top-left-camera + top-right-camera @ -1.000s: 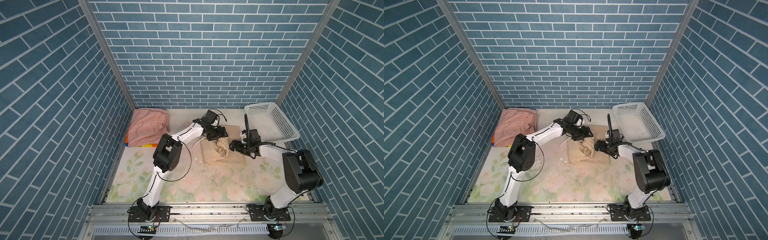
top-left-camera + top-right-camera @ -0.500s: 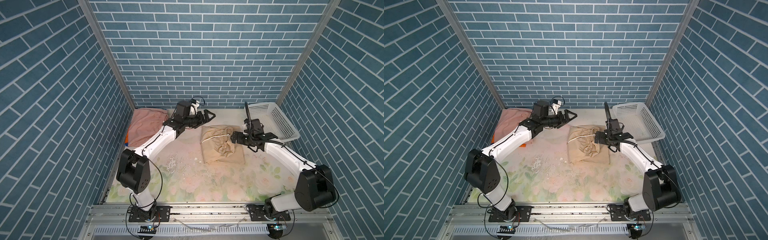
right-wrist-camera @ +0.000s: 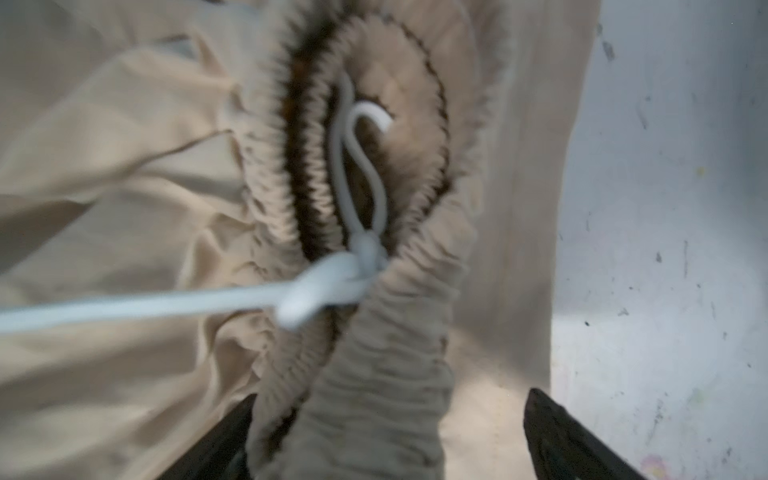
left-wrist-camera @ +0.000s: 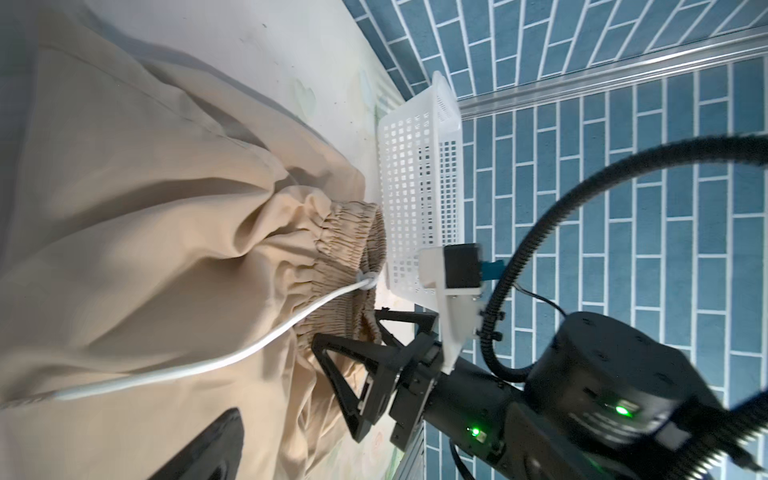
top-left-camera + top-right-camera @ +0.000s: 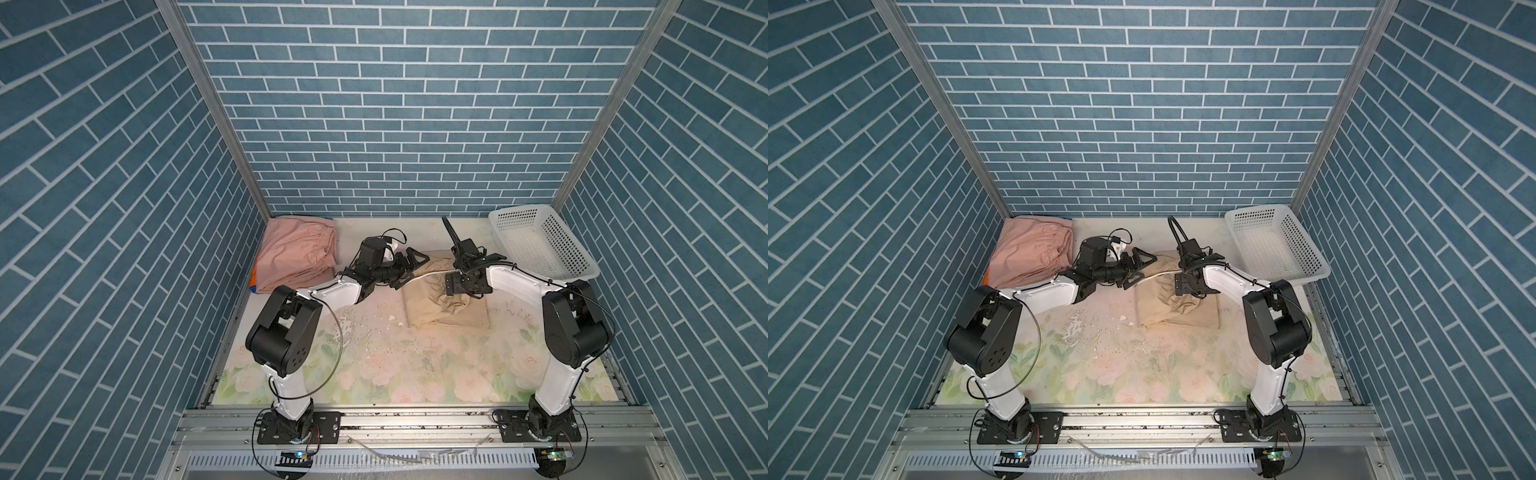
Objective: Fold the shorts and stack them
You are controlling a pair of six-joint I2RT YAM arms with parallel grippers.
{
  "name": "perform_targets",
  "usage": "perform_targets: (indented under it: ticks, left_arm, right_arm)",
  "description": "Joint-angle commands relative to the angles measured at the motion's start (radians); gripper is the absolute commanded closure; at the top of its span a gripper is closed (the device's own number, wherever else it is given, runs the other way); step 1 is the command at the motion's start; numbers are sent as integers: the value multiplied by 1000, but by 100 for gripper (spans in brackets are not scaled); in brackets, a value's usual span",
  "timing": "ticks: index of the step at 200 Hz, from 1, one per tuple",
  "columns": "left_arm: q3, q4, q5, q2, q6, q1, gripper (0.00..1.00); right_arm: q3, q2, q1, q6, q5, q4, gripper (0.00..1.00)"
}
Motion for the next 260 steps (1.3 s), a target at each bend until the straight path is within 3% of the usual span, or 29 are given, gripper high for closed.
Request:
perform_targets:
  ticks: [1,46,87,111,154,188,226,260]
  left_arm:
    - [10,77,6,60,-37,-30,0]
    - [8,133,-1,159,-68,-89,0]
    - [-75,149,-5,168,-63,-106,0]
    - [-100,126,9,145,-34,-108,0]
    - [-38,-74,3,46,102,-131,1]
    - [-27,-79,-33,-16,113,-153,1]
    - [-67,17,-42,30,60,-191,0]
    - [-120,35,-45,76,67,-198,0]
  right_arm:
    - [-93,-73,-43,-21,10,0,3]
    - [-268,-151,-123,-1,-86,80,3]
    - [-316,-180,-142,2,-120,96,3]
    - [-278,-245,-151,14,-154,75,3]
    - [-93,-301,-153,76,-264,60,3]
    - [-19,-194,-151,207,-452,214,3]
    - [8,-23,-145,341,-619,451,1]
    - [73,119,-169,274,-628,444,1]
